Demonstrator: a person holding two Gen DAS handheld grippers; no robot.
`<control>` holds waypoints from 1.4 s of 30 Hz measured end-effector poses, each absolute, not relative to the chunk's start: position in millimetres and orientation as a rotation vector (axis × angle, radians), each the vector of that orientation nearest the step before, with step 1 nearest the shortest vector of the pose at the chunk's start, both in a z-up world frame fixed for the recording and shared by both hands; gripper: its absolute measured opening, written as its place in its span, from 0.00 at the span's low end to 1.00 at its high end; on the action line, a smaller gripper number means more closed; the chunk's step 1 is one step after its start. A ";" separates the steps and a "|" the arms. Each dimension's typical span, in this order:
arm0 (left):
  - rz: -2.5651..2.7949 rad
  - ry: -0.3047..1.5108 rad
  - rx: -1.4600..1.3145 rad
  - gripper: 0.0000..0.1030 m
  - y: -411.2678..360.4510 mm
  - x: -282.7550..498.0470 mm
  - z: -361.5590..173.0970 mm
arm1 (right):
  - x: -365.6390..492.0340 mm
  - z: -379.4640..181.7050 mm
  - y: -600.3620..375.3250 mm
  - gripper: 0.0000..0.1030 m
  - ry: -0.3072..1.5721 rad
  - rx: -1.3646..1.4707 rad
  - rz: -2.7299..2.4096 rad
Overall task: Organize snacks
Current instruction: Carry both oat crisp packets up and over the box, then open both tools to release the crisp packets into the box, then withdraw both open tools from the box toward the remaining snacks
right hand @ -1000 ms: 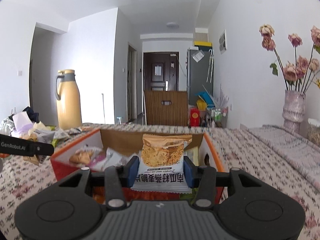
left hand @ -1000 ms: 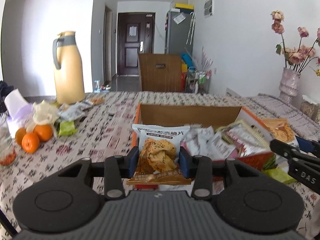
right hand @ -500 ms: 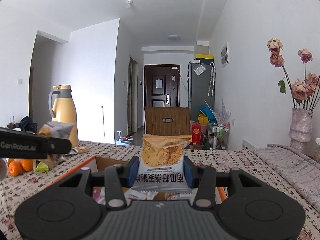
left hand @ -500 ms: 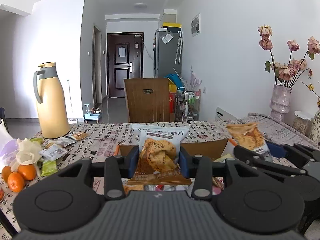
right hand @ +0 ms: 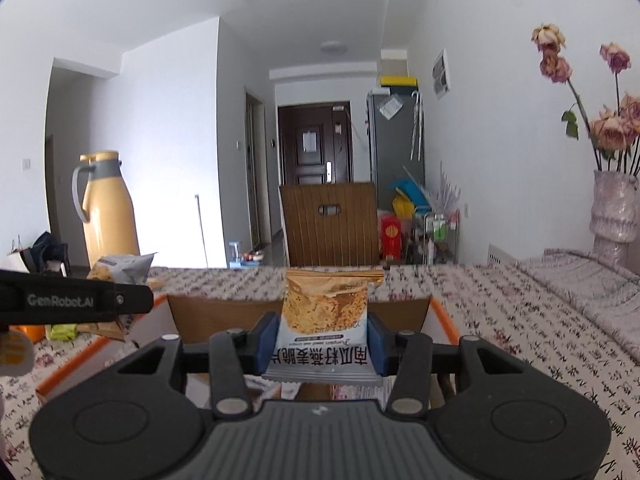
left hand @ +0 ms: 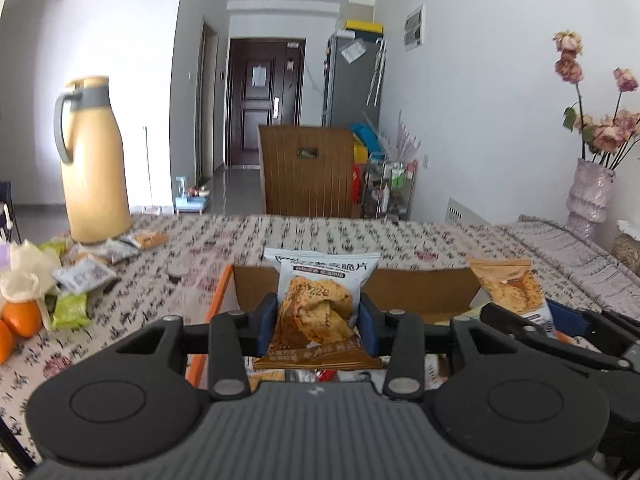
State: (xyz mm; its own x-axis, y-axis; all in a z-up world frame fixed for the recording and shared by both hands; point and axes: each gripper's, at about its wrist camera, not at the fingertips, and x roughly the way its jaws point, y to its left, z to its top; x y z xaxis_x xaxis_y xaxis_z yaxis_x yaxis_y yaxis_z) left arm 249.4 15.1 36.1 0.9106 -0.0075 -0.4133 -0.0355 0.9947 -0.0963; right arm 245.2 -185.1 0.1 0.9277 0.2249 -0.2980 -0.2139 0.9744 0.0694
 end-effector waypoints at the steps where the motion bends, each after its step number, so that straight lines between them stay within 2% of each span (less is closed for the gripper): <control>1: 0.011 0.439 -0.107 0.41 16.9 252.7 32.5 | 245.5 -1.3 -184.0 0.44 0.317 0.030 0.226; 8: 0.004 0.470 -0.112 0.41 18.9 257.1 22.6 | 244.1 -5.0 -181.3 0.45 0.344 0.023 0.242; 9: 0.013 0.468 -0.116 0.45 19.8 256.8 22.7 | 243.9 -5.1 -181.7 0.45 0.348 0.023 0.242; 11: 0.019 0.456 -0.125 0.56 21.7 254.5 23.7 | 245.1 -6.5 -182.0 0.50 0.361 0.021 0.231; 12: 0.022 0.449 -0.130 0.68 22.4 253.2 24.1 | 245.7 -6.9 -183.2 0.58 0.368 0.026 0.228; 13: 0.033 0.440 -0.134 0.84 23.3 252.2 24.9 | 245.9 -7.0 -184.5 0.71 0.369 0.033 0.222; 14: 0.049 0.426 -0.138 0.90 24.0 250.6 25.8 | 246.1 -6.3 -186.5 0.78 0.368 0.040 0.214; 15: 0.063 0.415 -0.141 1.00 24.8 249.5 26.8 | 246.1 -6.0 -188.3 0.90 0.366 0.047 0.206; 16: 0.069 0.409 -0.144 1.00 25.6 248.2 27.4 | 246.0 -6.1 -190.2 0.97 0.363 0.056 0.199; 18: 0.061 0.407 -0.151 1.00 26.1 248.2 28.8 | 246.5 -6.4 -192.1 1.00 0.365 0.068 0.190; 42: 0.068 0.445 -0.151 1.00 23.8 250.8 35.8 | 248.4 -2.1 -191.9 1.00 0.412 0.051 0.168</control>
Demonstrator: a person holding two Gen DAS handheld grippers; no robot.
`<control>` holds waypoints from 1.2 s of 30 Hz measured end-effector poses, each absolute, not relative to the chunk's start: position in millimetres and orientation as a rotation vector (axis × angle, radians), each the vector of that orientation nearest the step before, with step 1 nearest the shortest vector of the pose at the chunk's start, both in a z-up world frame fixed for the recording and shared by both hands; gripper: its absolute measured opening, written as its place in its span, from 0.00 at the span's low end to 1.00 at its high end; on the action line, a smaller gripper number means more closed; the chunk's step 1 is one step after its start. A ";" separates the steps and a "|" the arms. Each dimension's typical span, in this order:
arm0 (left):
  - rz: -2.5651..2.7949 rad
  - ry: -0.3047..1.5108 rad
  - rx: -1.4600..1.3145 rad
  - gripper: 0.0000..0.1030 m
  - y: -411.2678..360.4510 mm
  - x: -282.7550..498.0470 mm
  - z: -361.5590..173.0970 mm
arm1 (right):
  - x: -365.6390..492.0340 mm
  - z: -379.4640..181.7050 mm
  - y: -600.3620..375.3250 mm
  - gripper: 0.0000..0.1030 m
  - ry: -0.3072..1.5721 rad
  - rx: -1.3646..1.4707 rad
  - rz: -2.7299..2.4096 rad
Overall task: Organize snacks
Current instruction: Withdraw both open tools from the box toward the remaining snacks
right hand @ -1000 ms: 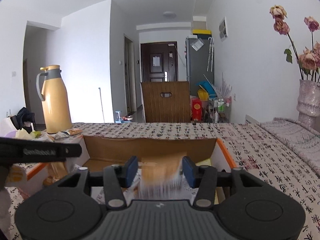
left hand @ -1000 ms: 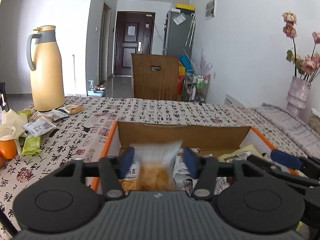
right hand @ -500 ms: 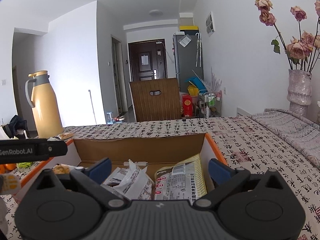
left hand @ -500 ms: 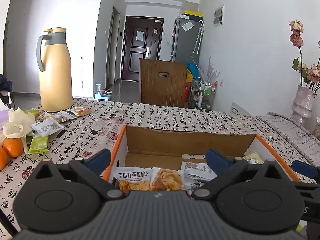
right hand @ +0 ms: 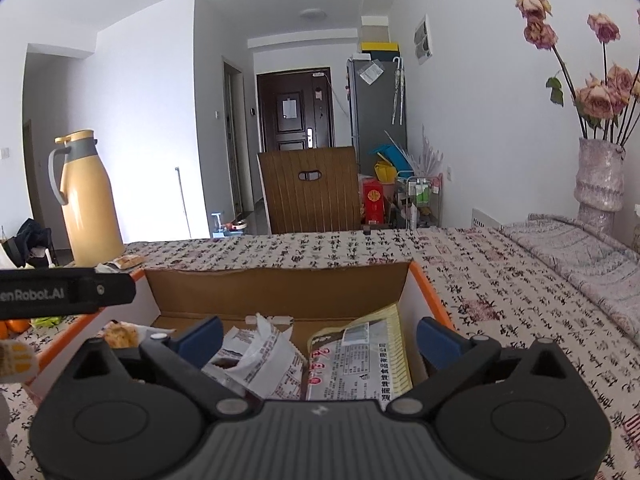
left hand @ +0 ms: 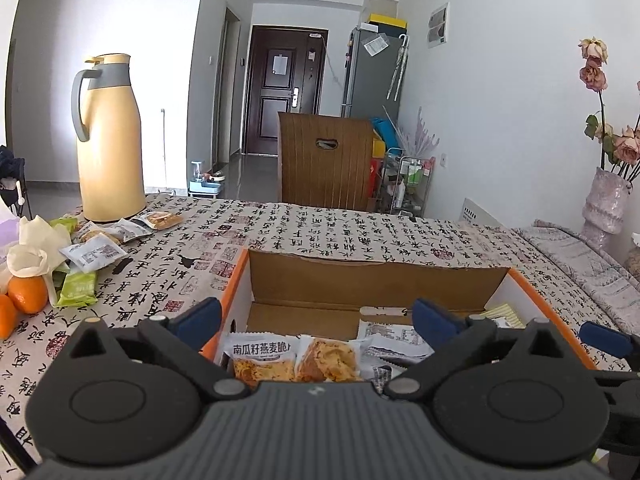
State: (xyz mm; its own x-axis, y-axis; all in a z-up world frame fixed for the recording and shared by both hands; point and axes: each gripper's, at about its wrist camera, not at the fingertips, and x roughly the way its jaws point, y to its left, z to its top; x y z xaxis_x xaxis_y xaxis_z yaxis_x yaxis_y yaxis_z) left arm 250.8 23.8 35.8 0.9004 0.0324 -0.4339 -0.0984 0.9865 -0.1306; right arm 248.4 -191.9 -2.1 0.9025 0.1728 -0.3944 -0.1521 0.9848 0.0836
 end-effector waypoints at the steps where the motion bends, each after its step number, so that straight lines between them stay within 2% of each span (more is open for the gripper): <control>1: 0.068 0.444 -0.151 1.00 23.9 249.3 37.5 | 246.3 0.0 -192.2 1.00 0.408 0.048 0.169; 20: 0.043 0.426 -0.150 1.00 19.2 194.8 50.0 | 197.8 13.2 -207.4 1.00 0.402 0.023 0.167; 36: 0.027 0.488 -0.138 1.00 19.7 148.5 21.2 | 155.4 0.9 -244.1 1.00 0.445 0.008 0.178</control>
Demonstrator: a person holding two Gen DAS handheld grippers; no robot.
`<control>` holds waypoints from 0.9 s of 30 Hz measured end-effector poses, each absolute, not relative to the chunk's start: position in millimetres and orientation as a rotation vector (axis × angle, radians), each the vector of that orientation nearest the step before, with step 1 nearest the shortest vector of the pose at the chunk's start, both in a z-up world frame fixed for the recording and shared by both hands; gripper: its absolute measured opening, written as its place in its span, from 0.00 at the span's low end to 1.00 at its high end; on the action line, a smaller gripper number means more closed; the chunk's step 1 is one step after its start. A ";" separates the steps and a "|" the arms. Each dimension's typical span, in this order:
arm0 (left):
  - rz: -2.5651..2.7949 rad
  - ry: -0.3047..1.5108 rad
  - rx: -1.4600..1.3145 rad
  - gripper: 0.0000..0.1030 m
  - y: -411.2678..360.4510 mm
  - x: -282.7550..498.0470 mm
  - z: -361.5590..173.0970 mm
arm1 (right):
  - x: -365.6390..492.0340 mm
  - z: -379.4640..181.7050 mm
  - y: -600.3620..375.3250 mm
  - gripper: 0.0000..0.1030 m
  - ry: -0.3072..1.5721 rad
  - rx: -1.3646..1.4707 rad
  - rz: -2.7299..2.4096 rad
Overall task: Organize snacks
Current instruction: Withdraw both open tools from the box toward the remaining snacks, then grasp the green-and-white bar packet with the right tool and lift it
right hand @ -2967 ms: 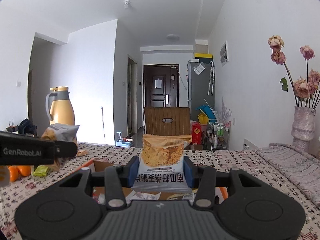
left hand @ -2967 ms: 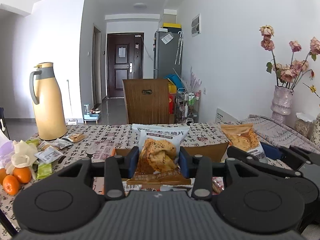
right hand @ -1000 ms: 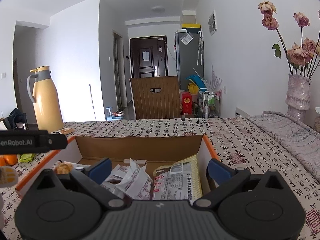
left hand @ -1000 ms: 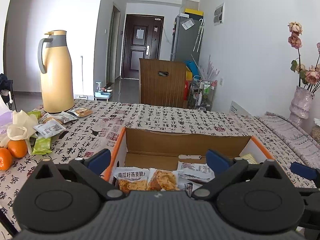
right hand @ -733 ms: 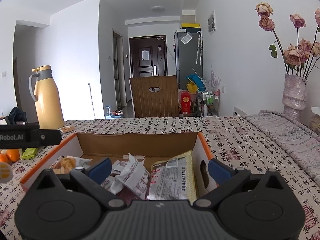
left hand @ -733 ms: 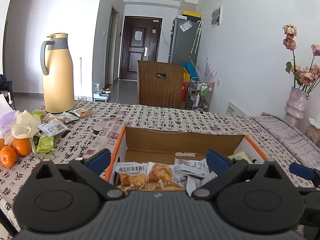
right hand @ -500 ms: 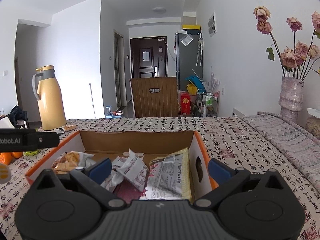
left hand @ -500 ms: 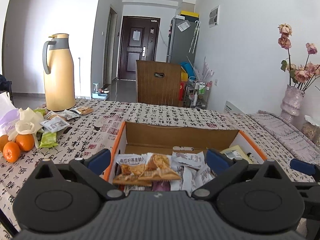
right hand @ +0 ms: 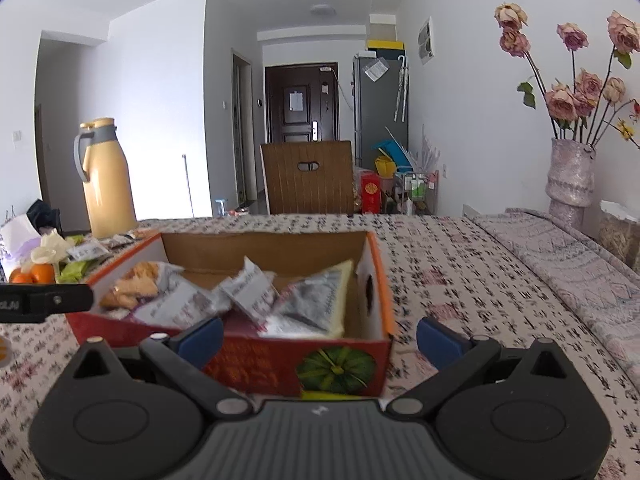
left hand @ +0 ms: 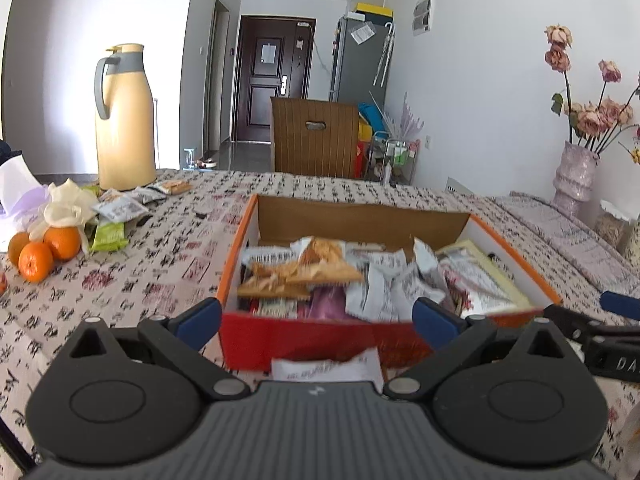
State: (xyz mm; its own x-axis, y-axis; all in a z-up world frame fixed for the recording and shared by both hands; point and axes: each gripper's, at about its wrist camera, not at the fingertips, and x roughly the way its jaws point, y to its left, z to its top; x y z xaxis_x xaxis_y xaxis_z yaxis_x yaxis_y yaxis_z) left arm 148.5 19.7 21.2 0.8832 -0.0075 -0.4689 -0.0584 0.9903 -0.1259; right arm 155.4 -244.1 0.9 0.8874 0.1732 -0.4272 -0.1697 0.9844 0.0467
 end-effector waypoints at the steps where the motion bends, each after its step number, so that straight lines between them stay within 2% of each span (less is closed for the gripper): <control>1: 0.027 0.493 -0.137 1.00 20.3 146.1 18.3 | 154.2 -0.9 -247.6 1.00 0.453 0.003 0.174; 13: 0.045 0.573 -0.140 1.00 28.0 135.3 -18.8 | 160.0 -32.3 -292.7 1.00 0.567 -0.006 0.096; 27: 0.027 0.580 -0.136 1.00 26.9 135.7 -24.1 | 179.5 -45.0 -290.4 1.00 0.641 -0.138 0.200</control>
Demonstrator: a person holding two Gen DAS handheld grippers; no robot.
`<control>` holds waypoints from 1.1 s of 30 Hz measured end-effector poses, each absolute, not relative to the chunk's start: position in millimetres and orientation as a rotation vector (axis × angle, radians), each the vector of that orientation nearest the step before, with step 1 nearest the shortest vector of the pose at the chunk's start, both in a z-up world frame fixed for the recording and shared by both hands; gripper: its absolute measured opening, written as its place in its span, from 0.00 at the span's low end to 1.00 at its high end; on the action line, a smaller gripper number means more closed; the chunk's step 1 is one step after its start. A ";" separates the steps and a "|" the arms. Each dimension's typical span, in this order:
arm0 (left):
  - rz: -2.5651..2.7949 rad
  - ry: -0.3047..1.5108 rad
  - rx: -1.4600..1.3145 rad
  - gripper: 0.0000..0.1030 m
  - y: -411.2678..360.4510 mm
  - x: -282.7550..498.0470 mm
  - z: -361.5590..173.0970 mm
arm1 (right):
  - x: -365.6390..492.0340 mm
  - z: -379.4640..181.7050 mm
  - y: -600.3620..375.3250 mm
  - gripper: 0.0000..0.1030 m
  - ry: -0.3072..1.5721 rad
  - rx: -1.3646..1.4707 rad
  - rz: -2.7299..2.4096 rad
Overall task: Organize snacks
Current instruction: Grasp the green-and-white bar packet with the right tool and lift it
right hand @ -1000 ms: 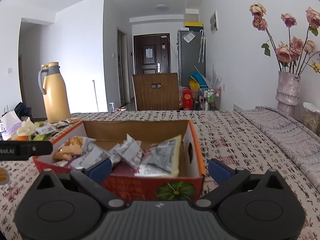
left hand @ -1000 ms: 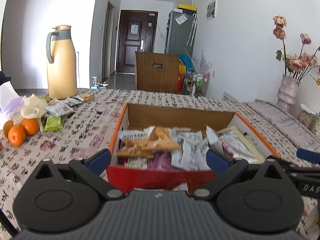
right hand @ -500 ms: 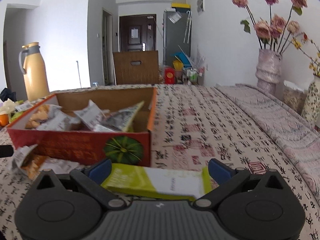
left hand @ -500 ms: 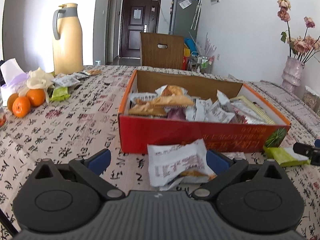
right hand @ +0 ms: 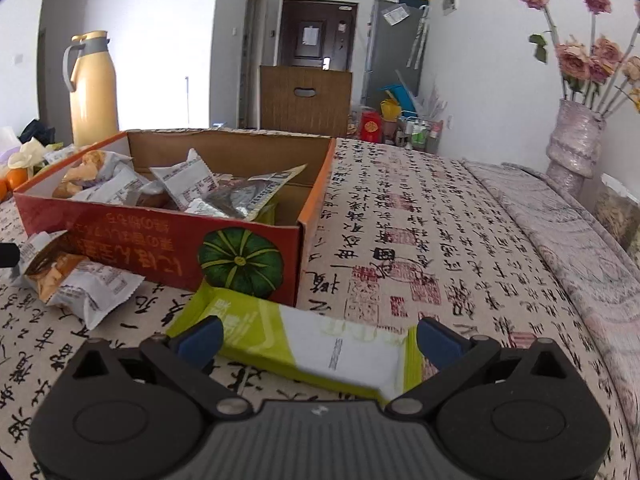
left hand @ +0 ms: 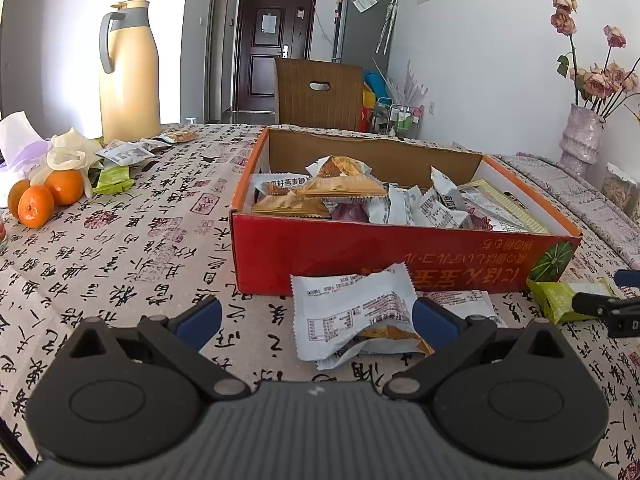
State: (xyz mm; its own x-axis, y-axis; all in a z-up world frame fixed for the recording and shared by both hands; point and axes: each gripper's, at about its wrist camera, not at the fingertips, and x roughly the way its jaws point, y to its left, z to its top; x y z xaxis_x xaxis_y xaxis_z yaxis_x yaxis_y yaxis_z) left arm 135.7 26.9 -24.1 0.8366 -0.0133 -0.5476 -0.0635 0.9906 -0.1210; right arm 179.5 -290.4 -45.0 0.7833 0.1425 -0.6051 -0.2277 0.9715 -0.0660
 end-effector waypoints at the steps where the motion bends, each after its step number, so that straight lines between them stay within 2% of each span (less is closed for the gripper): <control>1: 0.028 0.579 -0.139 1.00 27.4 135.7 -24.1 | 184.2 -43.9 -290.6 1.00 0.645 -0.137 0.209; 15: 0.028 0.593 -0.161 1.00 30.9 138.1 -25.7 | 217.4 -54.1 -312.3 0.96 0.746 0.030 0.345; 27: 0.022 0.584 -0.170 1.00 32.2 134.7 -22.9 | 168.8 -55.2 -319.2 0.97 0.782 0.161 0.334; 33: 0.020 0.575 -0.171 1.00 32.8 129.5 -19.8 | 141.4 -52.9 -293.5 0.96 0.783 0.108 0.300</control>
State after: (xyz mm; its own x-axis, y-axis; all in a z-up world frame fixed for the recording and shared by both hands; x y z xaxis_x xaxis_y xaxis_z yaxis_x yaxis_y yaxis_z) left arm 129.5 32.8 -19.8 0.8396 -0.0285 -0.5425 -0.0666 0.9857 -0.1549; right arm 141.4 -293.5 -52.9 0.6686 0.3054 -0.6780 -0.2260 0.9521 0.2060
